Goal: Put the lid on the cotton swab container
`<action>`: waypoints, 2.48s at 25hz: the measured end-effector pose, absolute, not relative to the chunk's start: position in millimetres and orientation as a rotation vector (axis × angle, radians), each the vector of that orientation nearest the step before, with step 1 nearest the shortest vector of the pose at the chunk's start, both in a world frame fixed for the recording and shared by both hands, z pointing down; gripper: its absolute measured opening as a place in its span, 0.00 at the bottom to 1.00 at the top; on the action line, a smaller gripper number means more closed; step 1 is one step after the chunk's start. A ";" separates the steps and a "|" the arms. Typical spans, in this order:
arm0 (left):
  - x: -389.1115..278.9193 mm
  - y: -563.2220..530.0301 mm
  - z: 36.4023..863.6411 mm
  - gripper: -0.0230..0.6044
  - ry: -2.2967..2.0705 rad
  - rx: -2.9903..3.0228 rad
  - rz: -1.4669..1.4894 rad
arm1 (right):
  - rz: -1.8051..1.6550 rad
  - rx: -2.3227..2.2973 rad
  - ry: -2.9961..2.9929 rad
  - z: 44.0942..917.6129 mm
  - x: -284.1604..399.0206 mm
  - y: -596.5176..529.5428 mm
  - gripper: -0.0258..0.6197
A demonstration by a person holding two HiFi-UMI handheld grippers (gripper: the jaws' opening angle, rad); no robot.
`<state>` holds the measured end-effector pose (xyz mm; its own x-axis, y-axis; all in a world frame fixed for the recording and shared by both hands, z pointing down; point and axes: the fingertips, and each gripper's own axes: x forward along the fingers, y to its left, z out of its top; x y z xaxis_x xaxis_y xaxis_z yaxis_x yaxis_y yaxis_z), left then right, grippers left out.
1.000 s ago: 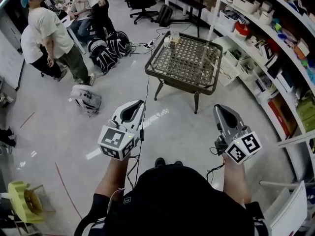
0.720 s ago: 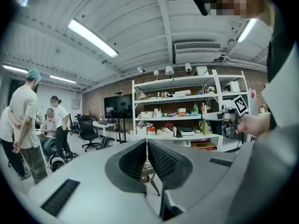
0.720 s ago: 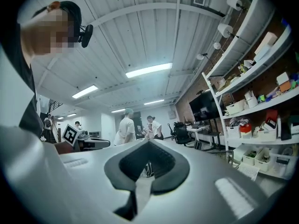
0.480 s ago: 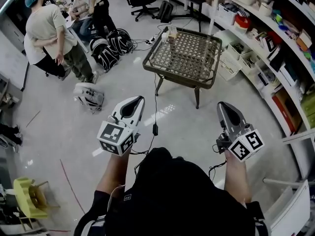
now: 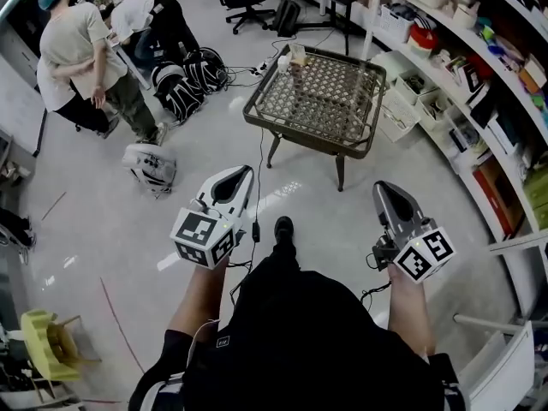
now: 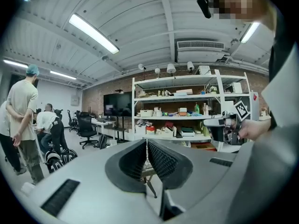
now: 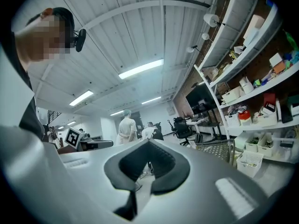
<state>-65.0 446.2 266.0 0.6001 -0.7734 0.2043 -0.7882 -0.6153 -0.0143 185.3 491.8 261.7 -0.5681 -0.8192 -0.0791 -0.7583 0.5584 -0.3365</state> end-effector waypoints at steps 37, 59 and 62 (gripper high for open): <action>-148.5 112.6 299.9 0.06 -1.238 2.670 0.268 | -0.495 -1.345 2.664 264.1 79.0 149.0 0.06; -88.8 -35.1 313.7 0.07 -1.317 2.579 0.411 | -0.627 -1.191 2.640 301.0 140.2 -27.8 0.06; -72.7 -54.1 316.8 0.06 -1.323 2.566 0.439 | -0.647 -1.170 2.631 306.0 155.9 -49.0 0.06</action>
<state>-72.7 -54.1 316.8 0.5498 -0.7536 0.3603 -0.8195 -0.5702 0.0579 155.9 -49.0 306.0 -0.6702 -0.7422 0.0034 -0.6591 0.5931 -0.4624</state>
